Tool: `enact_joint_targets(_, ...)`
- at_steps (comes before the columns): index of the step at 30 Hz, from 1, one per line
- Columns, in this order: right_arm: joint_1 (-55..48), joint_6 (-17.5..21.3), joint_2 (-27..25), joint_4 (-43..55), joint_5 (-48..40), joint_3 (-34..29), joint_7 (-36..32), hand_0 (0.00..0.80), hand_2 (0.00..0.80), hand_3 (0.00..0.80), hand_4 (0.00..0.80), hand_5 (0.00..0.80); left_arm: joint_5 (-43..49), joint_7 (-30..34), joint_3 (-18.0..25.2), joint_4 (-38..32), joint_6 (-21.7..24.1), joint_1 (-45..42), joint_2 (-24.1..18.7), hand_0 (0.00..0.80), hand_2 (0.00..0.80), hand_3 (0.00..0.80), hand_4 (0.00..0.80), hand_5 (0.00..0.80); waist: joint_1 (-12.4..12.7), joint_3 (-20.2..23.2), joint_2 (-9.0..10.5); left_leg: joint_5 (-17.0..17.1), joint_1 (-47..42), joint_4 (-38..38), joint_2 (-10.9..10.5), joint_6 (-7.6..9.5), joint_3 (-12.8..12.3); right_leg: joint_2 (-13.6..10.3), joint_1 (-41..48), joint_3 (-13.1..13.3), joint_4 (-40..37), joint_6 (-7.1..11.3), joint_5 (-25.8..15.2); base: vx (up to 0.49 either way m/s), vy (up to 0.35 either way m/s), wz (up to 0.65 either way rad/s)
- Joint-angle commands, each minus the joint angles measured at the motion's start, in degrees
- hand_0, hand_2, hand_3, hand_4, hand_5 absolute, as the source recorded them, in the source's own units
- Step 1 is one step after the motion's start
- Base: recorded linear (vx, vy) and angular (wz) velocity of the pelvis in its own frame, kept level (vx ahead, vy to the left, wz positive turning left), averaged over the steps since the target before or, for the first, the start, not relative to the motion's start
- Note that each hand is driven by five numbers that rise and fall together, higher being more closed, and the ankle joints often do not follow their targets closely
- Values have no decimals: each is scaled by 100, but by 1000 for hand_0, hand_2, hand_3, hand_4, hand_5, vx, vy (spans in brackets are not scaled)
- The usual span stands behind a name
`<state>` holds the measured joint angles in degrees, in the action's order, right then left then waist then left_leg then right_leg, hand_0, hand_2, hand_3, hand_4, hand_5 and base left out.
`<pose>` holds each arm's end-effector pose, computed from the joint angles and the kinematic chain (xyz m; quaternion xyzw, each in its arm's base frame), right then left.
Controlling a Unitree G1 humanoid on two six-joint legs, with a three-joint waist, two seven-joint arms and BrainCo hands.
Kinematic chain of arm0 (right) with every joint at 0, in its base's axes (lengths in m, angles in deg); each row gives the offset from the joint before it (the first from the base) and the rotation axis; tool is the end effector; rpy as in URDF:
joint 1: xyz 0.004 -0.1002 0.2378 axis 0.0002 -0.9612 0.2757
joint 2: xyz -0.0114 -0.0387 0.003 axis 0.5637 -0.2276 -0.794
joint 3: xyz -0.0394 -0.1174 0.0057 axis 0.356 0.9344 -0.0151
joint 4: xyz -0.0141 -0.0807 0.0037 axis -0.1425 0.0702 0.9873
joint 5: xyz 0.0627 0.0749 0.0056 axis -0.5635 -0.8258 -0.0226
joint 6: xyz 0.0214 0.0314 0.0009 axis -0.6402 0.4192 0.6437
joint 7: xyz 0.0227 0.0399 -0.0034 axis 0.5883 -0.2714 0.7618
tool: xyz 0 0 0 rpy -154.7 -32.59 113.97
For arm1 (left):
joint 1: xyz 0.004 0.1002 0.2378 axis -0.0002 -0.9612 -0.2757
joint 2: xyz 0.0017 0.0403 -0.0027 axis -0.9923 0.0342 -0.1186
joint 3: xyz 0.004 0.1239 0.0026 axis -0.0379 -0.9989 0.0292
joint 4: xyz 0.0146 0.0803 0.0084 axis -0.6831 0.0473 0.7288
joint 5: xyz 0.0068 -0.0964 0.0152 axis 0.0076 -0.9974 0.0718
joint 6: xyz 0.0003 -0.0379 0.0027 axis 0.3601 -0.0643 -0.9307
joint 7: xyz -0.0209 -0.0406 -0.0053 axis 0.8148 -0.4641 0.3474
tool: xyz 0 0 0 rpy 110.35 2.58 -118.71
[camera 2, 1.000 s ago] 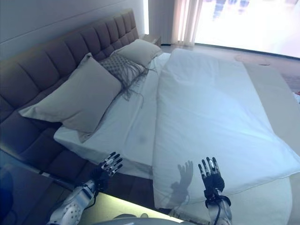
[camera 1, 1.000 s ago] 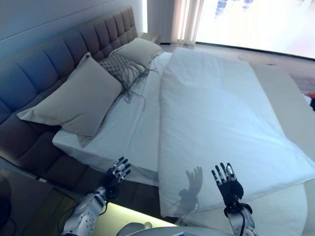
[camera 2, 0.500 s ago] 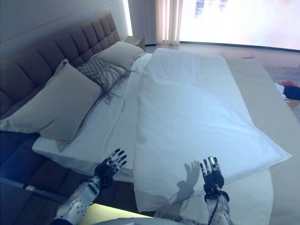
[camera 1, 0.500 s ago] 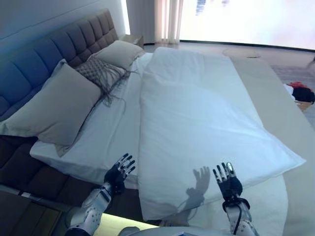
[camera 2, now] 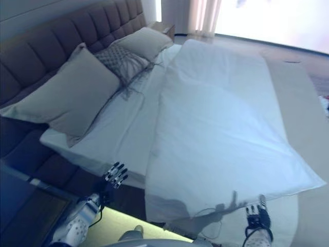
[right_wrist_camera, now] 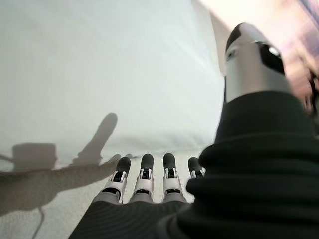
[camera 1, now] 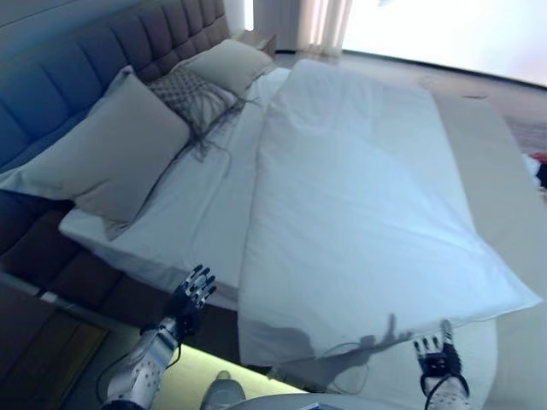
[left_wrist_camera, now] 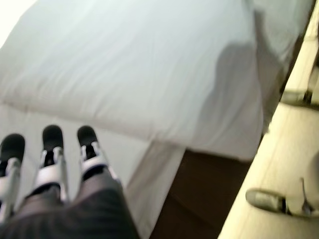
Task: Make the bed neatly
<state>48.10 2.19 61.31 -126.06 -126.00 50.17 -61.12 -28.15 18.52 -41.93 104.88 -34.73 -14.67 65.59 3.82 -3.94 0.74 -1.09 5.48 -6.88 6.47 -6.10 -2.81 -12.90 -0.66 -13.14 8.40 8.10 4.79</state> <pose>0.0766 -0.2965 -0.0930 0.4655 0.1690 -0.4815 0.7231 0.1471 0.2398 -0.0433 -0.2594 0.2255 -0.0386 0.9383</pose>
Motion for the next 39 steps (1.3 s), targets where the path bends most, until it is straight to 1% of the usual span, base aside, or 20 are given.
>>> enact_joint_targets(1, 63, -504, -351, -168, -151, -684, -434, 0, 0, 0, 0, 0, 281, 285, 138, -194, -31, 263, -343, 0, 0, 0, 0, 0, 29, -111, 142, -36, 0, -387, 32, 113, 287, -834, -609, 328, 1543, 266, -843, 263, -46, 23)
enact_joint_targets(3, 46, -825, -419, -393, -220, -863, -621, 0, 0, 0, 0, 0, 174, 238, 189, -274, 13, 120, -499, 0, 0, 0, 0, 0, -9, -206, 231, -217, -111, -518, 19, 70, 255, -882, -643, 435, 862, 355, -1051, 188, -262, 10)
enact_joint_targets(4, 128, -874, -472, -555, -292, -904, -724, 0, 0, 0, 0, 0, 37, 230, 180, -319, 55, 157, -618, 0, 0, 0, 0, 0, -30, -269, 295, -318, -89, -601, 57, 27, 233, -868, -696, 495, 258, 441, -1305, 20, -487, -12)
enact_joint_targets(5, 254, -951, -560, -808, -473, -965, -958, 0, 0, 0, 0, 0, -114, 301, 233, -378, 33, 283, -823, 0, 0, 0, 0, 0, -41, -366, 340, -450, 47, -734, 143, 23, 266, -815, -819, 684, -260, 516, -1636, -47, -458, -18)
enact_joint_targets(6, 306, -992, -591, -896, -550, -978, -1032, 0, 0, 0, 0, 0, -149, 337, 273, -405, -8, 336, -908, 0, 0, 0, 0, 0, -32, -392, 337, -497, 142, -817, 192, 30, 285, -775, -887, 769, -321, 514, -1694, -91, -515, -11)
enact_joint_targets(7, 392, -1105, -726, -1173, -684, -1014, -1170, 0, 0, 0, 0, 0, -94, 387, 298, -415, -38, 387, -1020, 0, 0, 0, 0, 0, -31, -420, 320, -472, 344, -909, 410, 41, 284, -672, -895, 849, -366, 557, -1536, -80, -412, -2)
enact_joint_targets(8, 449, -1168, -752, -1200, -749, -1035, -1176, 0, 0, 0, 0, 0, -134, 329, 271, -447, -40, 412, -1089, 0, 0, 0, 0, 0, -33, -440, 313, -455, 497, -1022, 550, 3, 266, -628, -937, 810, -312, 577, -1461, -132, -473, 7)
enact_joint_targets(10, 521, -1141, -717, -1158, -1006, -967, -1308, 0, 0, 0, 0, 0, -267, 271, 290, -560, -109, 509, -1262, 0, 0, 0, 0, 0, -55, -533, 307, -452, 851, -1343, 903, -138, 345, -479, -1136, 789, -125, 601, -1260, -117, -397, 6)
enact_joint_targets(12, 468, -1038, -692, -1163, -1021, -944, -1466, 0, 0, 0, 0, 0, -243, 239, 443, -641, -254, 317, -1250, 0, 0, 0, 0, 0, 27, -599, 313, -522, 1052, -1666, 1063, -282, 750, -305, -1130, 840, -76, 558, -1172, 123, -304, 3)
enact_joint_targets(13, 444, -992, -699, -1120, -1004, -947, -1504, 0, 0, 0, 0, 0, -222, 234, 421, -595, -218, 234, -1232, 0, 0, 0, 0, 0, 60, -643, 260, -385, 1111, -1570, 1073, -326, 946, -229, -1074, 855, -72, 551, -1139, 91, -93, -7)
enact_joint_targets(15, 632, -692, -818, -835, -1195, -847, -1590, 0, 0, 0, 0, 0, -402, 178, 152, -578, 44, 372, -1328, 0, 0, 0, 0, 0, 93, -924, 120, -112, 1299, -1166, 930, -273, 1273, -288, -1336, 837, 142, 537, -1018, -150, 59, -14)
enact_joint_targets(16, 841, -594, -914, -769, -1336, -772, -1618, 0, 0, 0, 0, 0, -493, 180, 19, -479, 179, 618, -1361, 0, 0, 0, 0, 0, 36, -1123, 49, -89, 1516, -1205, 868, -213, 1219, -398, -1718, 852, 416, 548, -977, -400, 147, -7)
enact_joint_targets(18, 1436, -664, -1138, -1092, -1482, -762, -1654, 0, 0, 0, 0, 0, -619, 11, -249, -257, 394, 1152, -1320, 0, 0, 0, 0, 0, 17, -1442, -24, -54, 2149, -1495, 742, -302, 1204, -610, -2445, 856, 853, 581, -961, -436, 150, 2)
enact_joint_targets(20, 1774, -680, -1315, -1252, -1685, -662, -1722, 0, 0, 0, 0, 0, -674, -137, -416, -272, 523, 1361, -1265, 0, 0, 0, 0, 0, 54, -1575, -61, -93, 2591, -1862, 673, -379, 1201, -691, -2790, 854, 1066, 575, -947, -208, 42, 7)
enact_joint_targets(22, 1945, -542, -1436, -1155, -1719, -599, -1586, 0, 0, 0, 0, 0, -728, -249, -470, -453, 554, 1394, -1336, 0, 0, 0, 0, 0, 79, -1638, -72, -238, 2888, -2212, 629, -394, 1239, -764, -3137, 956, 1433, 552, -848, -89, 17, 11)
enact_joint_targets(23, 1992, -549, -1505, -1112, -1801, -603, -1543, 0, 0, 0, 0, 0, -739, -283, -462, -536, 531, 1409, -1384, 0, 0, 0, 0, 0, 105, -1665, -78, -414, 3075, -2508, 619, -413, 1268, -782, -3349, 1028, 1774, 541, -689, -59, 0, -1)
enact_joint_targets(27, 1968, -823, -1666, -1273, -2295, -657, -1755, 0, 0, 0, 0, 0, -838, -389, -432, -582, 376, 1475, -1596, 0, 0, 0, 0, 0, 118, -1677, -39, -780, 3735, -3360, 663, -438, 1312, -879, -4002, 1175, 2708, 450, -347, -10, -58, 2)
enact_joint_targets(31, 1921, -926, -1750, -1208, -2574, -721, -1614, 0, 0, 0, 0, 0, -772, -230, -341, -546, 368, 1340, -1694, 0, 0, 0, 0, 0, 132, -1604, -25, -797, 4026, -3442, 672, -409, 1334, -879, -4338, 1204, 2864, 400, -315, 30, -83, 20)
enact_joint_targets(36, 1997, -1014, -2080, -1661, -2437, -912, -1165, 0, 0, 0, 0, 0, -734, -135, -296, -389, 474, 1319, -1824, 0, 0, 0, 0, 0, 155, -1491, -99, -734, 4292, -3403, 643, -391, 1307, -858, -4648, 1195, 2968, 382, -296, 16, -61, 6)
enact_joint_targets(39, 2014, -1205, -2319, -2016, -2356, -1033, -1027, 0, 0, 0, 0, 0, -722, -126, -261, -298, 487, 1331, -1910, 0, 0, 0, 0, 0, 168, -1459, -135, -715, 4457, -3439, 598, -387, 1325, -829, -4832, 1197, 3052, 355, -288, 11, -76, 33)
